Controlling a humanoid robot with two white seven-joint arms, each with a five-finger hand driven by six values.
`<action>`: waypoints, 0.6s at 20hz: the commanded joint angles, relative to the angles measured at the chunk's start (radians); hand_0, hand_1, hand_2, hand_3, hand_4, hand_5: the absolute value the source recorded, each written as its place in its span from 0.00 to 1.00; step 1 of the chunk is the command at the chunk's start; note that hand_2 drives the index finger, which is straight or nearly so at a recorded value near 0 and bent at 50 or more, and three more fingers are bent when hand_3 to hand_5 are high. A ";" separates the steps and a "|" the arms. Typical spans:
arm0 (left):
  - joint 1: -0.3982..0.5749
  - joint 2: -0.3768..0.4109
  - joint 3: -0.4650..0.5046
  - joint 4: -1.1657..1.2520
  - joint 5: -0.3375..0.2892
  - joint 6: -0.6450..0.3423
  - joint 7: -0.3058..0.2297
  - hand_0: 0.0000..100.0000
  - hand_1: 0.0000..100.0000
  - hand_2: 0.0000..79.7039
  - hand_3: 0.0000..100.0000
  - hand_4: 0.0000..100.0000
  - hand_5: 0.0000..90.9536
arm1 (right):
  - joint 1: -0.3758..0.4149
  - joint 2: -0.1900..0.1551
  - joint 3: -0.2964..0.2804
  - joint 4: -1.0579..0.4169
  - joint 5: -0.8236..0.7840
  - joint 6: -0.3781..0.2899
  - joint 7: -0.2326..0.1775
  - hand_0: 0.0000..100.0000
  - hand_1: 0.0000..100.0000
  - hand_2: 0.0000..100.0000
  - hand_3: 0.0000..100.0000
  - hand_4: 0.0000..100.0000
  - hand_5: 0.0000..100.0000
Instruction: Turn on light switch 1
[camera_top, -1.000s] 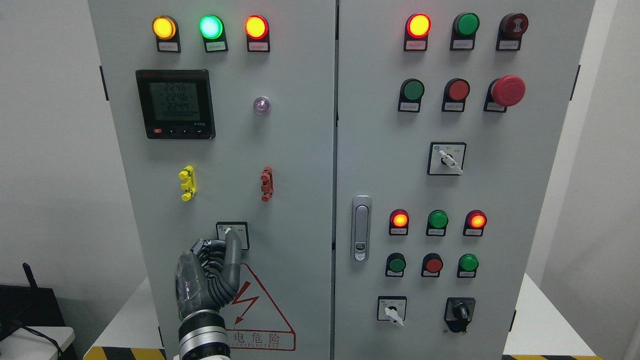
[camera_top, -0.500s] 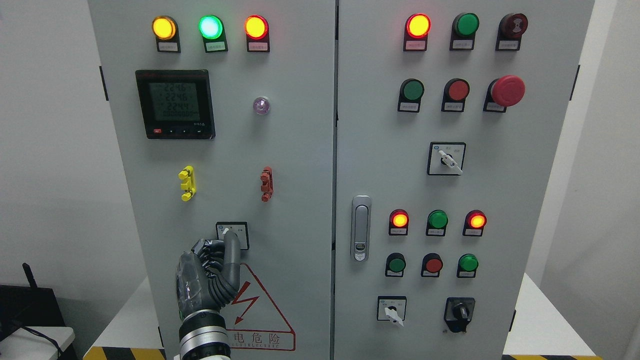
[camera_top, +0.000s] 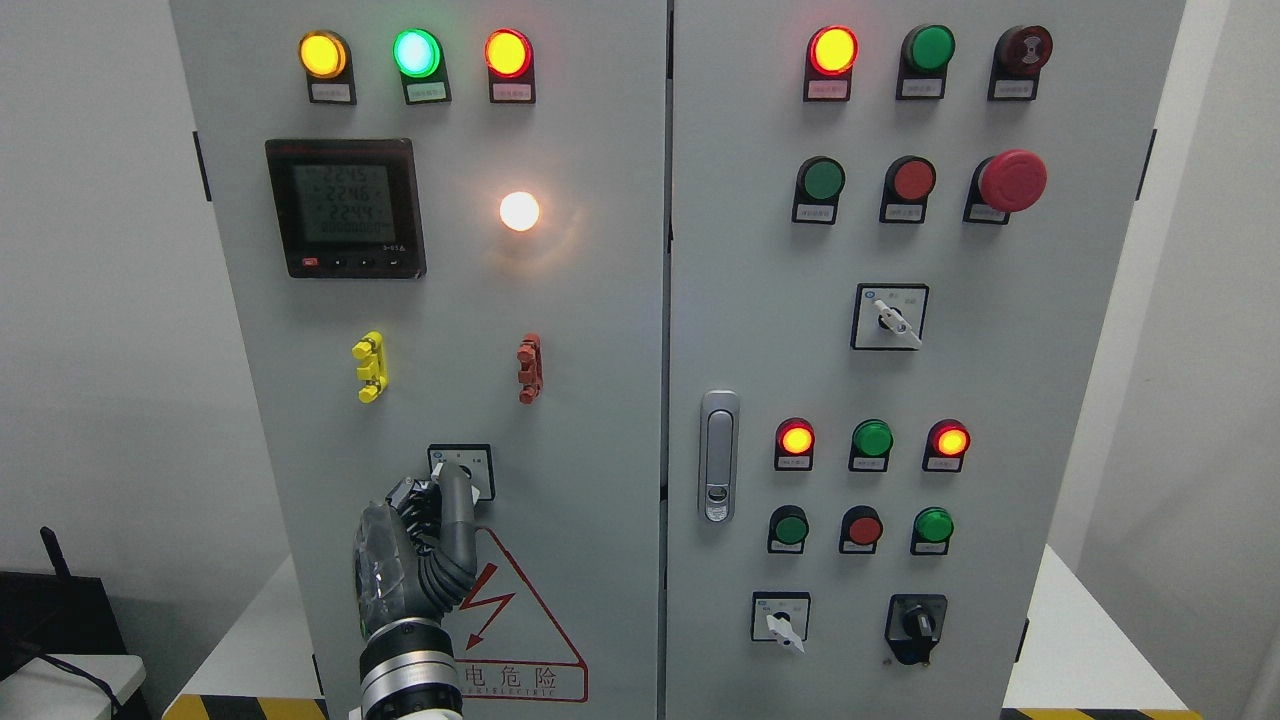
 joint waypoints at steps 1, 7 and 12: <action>-0.001 0.000 0.001 0.000 0.002 -0.001 0.007 0.67 0.13 0.72 0.77 0.85 0.91 | 0.000 0.000 0.000 0.000 -0.017 0.000 0.000 0.12 0.39 0.00 0.00 0.00 0.00; 0.004 -0.001 0.001 0.001 0.002 -0.001 0.007 0.57 0.09 0.72 0.78 0.85 0.91 | 0.000 0.000 0.000 0.000 -0.017 0.001 0.000 0.12 0.39 0.00 0.00 0.00 0.00; 0.005 0.000 0.001 0.000 0.002 -0.001 0.007 0.46 0.12 0.73 0.78 0.85 0.91 | 0.000 0.000 0.000 0.000 -0.018 0.000 0.000 0.12 0.39 0.00 0.00 0.00 0.00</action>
